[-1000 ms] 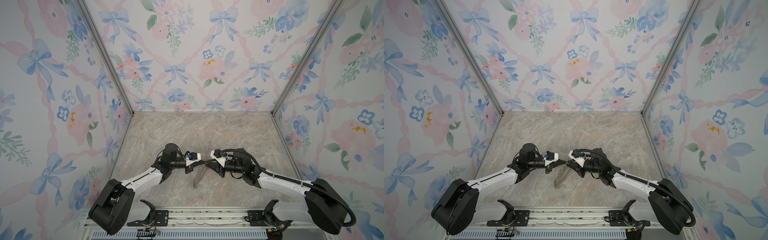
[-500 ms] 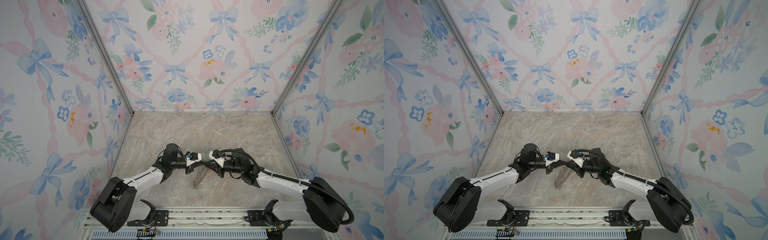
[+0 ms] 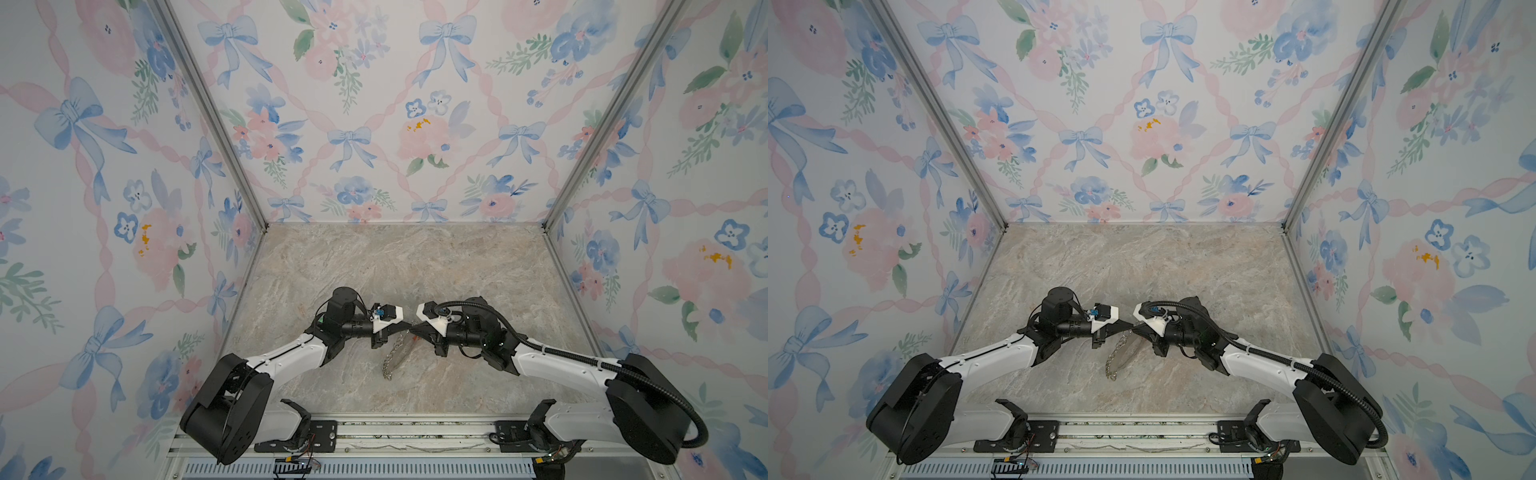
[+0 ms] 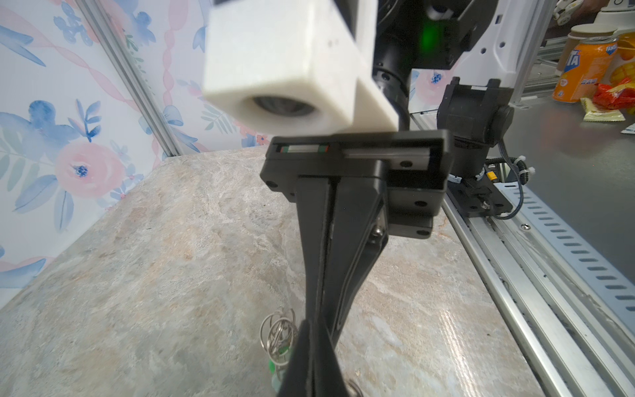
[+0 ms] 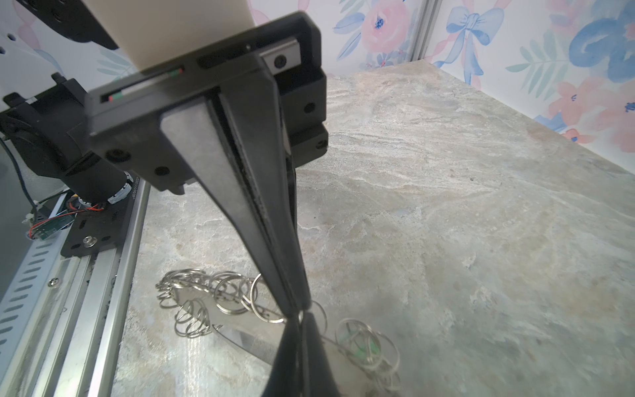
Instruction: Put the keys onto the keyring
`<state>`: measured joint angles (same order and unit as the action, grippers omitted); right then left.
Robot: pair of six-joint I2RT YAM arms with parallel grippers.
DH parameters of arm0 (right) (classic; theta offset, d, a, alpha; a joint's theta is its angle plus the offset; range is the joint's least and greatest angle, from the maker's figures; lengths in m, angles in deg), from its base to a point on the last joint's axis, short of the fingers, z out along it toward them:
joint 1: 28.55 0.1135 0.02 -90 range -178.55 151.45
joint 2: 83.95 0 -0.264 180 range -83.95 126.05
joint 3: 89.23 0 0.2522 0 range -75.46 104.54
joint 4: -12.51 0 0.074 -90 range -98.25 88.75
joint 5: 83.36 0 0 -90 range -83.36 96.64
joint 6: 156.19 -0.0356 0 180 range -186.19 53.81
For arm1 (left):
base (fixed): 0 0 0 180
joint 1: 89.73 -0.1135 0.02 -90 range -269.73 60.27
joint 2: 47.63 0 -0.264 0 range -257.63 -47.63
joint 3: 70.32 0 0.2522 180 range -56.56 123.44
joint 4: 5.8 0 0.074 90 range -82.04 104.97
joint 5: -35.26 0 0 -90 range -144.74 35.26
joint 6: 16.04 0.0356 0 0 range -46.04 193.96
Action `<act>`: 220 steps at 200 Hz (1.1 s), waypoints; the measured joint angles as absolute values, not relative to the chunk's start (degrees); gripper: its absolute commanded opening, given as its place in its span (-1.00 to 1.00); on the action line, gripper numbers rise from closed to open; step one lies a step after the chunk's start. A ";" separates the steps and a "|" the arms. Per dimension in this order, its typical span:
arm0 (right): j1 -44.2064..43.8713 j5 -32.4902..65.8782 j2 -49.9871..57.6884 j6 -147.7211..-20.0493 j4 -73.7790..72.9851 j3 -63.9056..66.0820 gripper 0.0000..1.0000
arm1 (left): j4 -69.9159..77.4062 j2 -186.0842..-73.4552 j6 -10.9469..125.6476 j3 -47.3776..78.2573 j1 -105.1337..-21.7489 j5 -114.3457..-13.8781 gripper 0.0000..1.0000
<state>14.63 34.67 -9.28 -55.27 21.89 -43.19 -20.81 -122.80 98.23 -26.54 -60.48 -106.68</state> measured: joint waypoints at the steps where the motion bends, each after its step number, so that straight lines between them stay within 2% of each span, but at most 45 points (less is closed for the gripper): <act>1: 14.63 34.65 -9.30 -55.27 21.89 -43.19 -1.00 | -20.83 -122.80 98.14 -26.54 -60.50 -106.68 -0.91; 51: 14.23 34.45 -9.69 -55.40 21.69 -43.19 -1.00 | -21.38 -122.17 96.44 -26.54 -62.40 -107.43 -0.58; 118: 14.28 36.12 -11.86 -54.98 19.24 -43.13 -1.00 | -22.03 -123.50 96.46 -26.43 -64.10 -114.22 -0.64; 220: 14.69 37.49 -13.19 -53.61 15.18 -41.73 -1.00 | -20.18 -126.00 98.40 -25.82 -64.10 -118.68 -0.69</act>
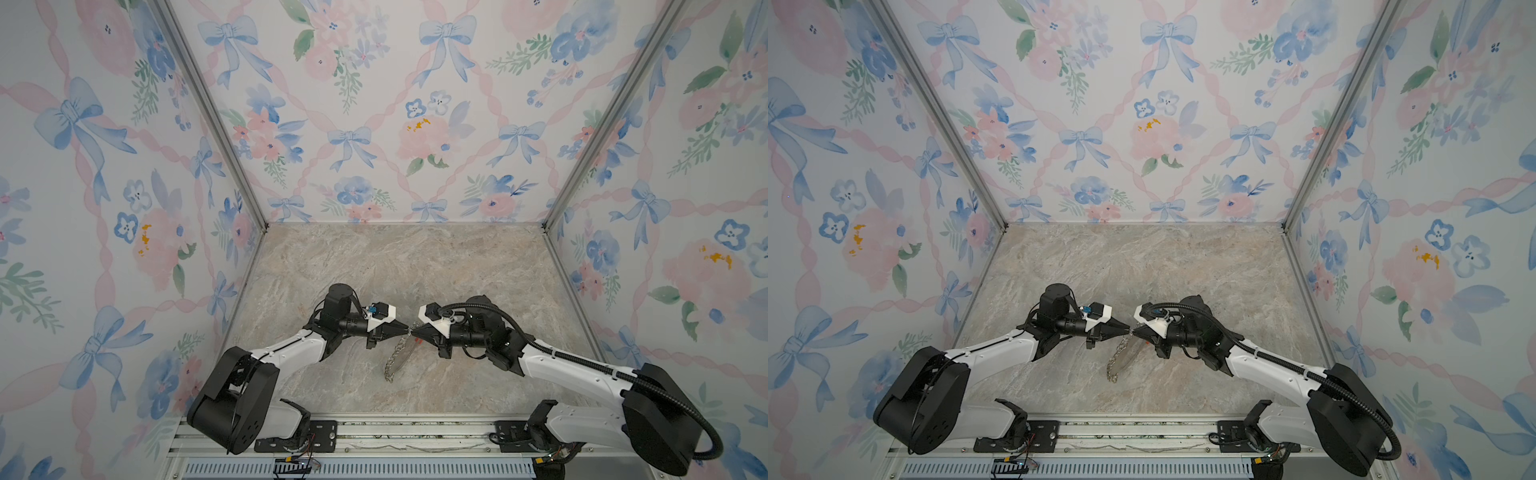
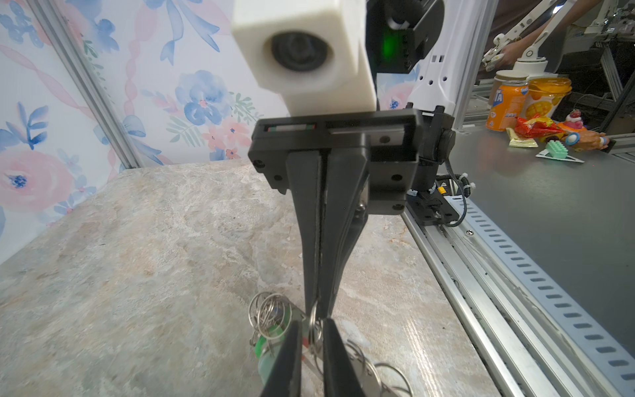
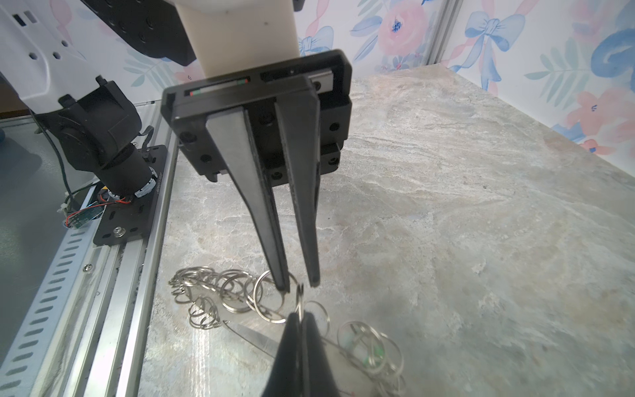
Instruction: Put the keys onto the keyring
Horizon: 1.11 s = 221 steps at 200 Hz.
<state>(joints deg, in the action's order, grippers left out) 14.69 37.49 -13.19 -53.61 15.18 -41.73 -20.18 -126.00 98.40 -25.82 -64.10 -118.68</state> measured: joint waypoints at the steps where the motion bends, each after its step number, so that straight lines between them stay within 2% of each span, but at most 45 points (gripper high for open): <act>1: 14.69 37.51 -13.19 -53.61 15.16 -41.73 -1.00 | -20.18 -126.04 98.43 -25.82 -64.10 -118.68 -0.69; 53: 15.02 37.51 -13.19 -53.19 13.74 -41.47 -1.00 | -17.75 -127.02 100.13 -24.84 -63.75 -117.96 -0.55; 91: 15.11 37.19 -13.19 -53.02 12.82 -41.40 -1.00 | -15.32 -127.55 101.53 -24.07 -63.49 -117.59 -0.66; 142: 15.11 36.18 -13.23 -52.67 12.84 -41.40 -1.00 | -13.25 -126.93 102.29 -23.55 -64.13 -116.61 -0.52; 221: 15.11 35.96 -13.73 -52.45 13.10 -41.40 -1.00 | -12.46 -126.21 102.99 -23.55 -64.58 -115.80 -0.58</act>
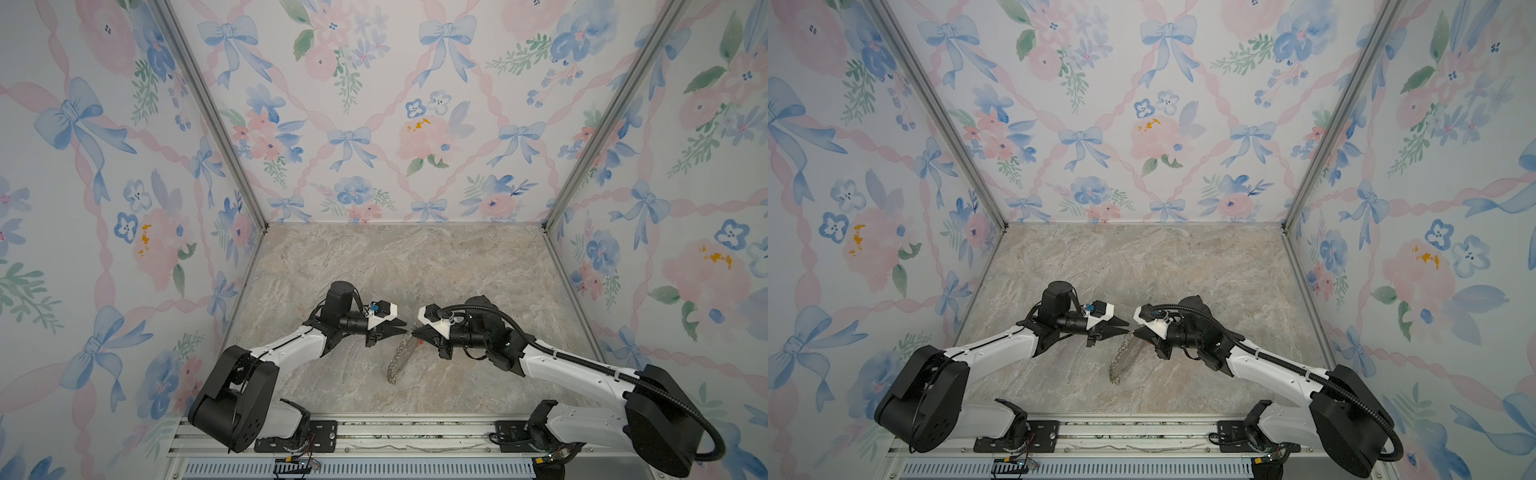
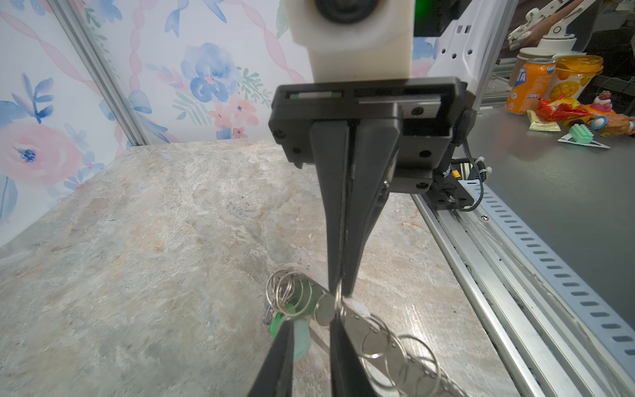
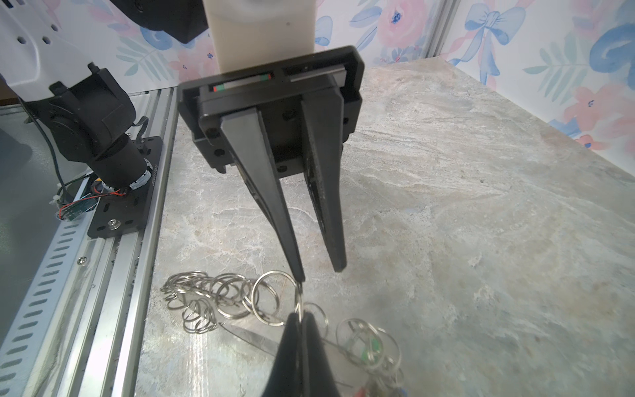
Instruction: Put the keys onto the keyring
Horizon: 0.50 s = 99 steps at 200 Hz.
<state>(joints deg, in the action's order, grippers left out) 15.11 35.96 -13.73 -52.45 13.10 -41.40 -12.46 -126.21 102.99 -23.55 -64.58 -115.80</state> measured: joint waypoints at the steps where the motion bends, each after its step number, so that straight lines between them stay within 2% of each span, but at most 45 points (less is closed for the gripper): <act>1: 15.11 35.96 -13.73 -52.45 13.10 -41.40 -1.00 | -12.46 -126.21 103.02 -23.55 -64.58 -115.82 -0.58; 99: 15.11 35.33 -13.73 -52.65 12.69 -41.40 -1.00 | -11.87 -127.00 104.02 -23.55 -63.97 -115.84 -0.52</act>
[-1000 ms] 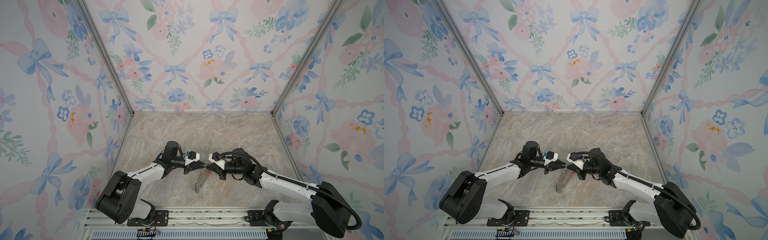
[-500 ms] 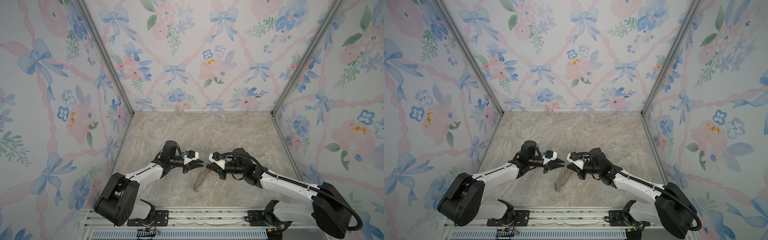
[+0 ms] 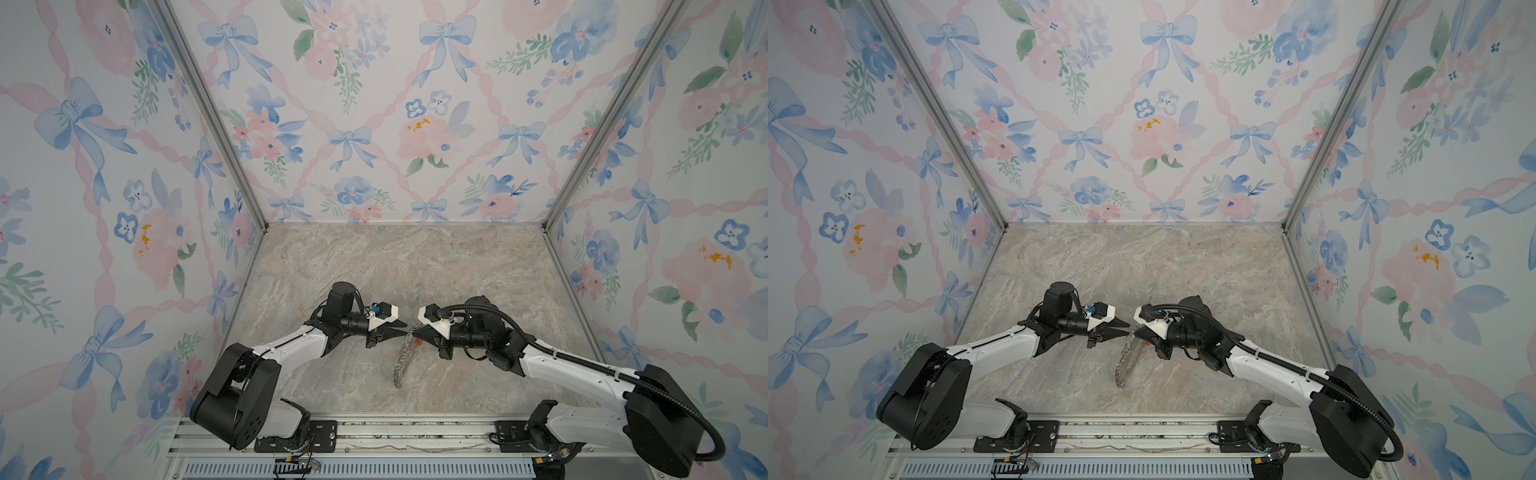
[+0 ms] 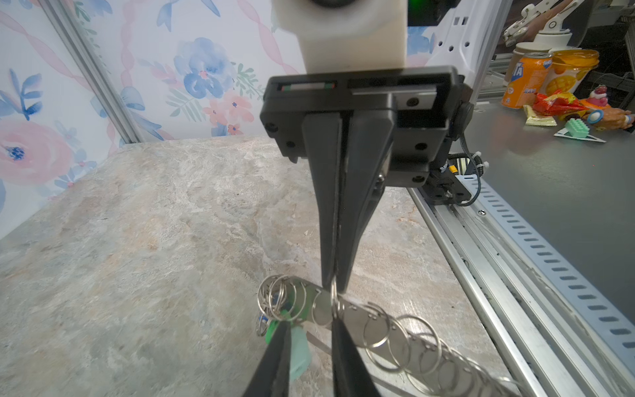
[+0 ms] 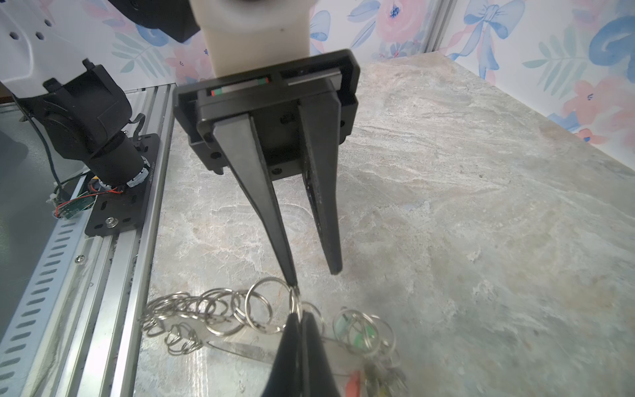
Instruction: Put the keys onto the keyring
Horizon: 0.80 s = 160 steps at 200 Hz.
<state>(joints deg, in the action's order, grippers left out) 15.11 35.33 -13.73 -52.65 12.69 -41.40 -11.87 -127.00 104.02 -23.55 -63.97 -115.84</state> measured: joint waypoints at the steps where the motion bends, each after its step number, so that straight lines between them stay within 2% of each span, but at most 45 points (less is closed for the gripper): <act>1: 15.11 35.31 -13.73 -52.65 12.69 -41.40 -1.00 | -11.85 -127.00 104.02 -23.55 -63.97 -115.84 -0.52; 118: 15.17 32.97 -13.73 -52.91 14.11 -41.42 -1.00 | -11.56 -126.98 105.92 -23.55 -62.36 -115.67 -0.47; 160: 15.17 32.99 -13.73 -52.91 14.46 -41.42 -1.00 | -11.59 -126.32 105.94 -23.55 -62.25 -114.75 -0.62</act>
<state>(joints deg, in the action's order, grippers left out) 15.17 32.99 -13.73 -52.91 14.46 -41.42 -11.59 -126.32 105.94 -23.55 -62.25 -114.75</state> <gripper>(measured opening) 0.044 0.213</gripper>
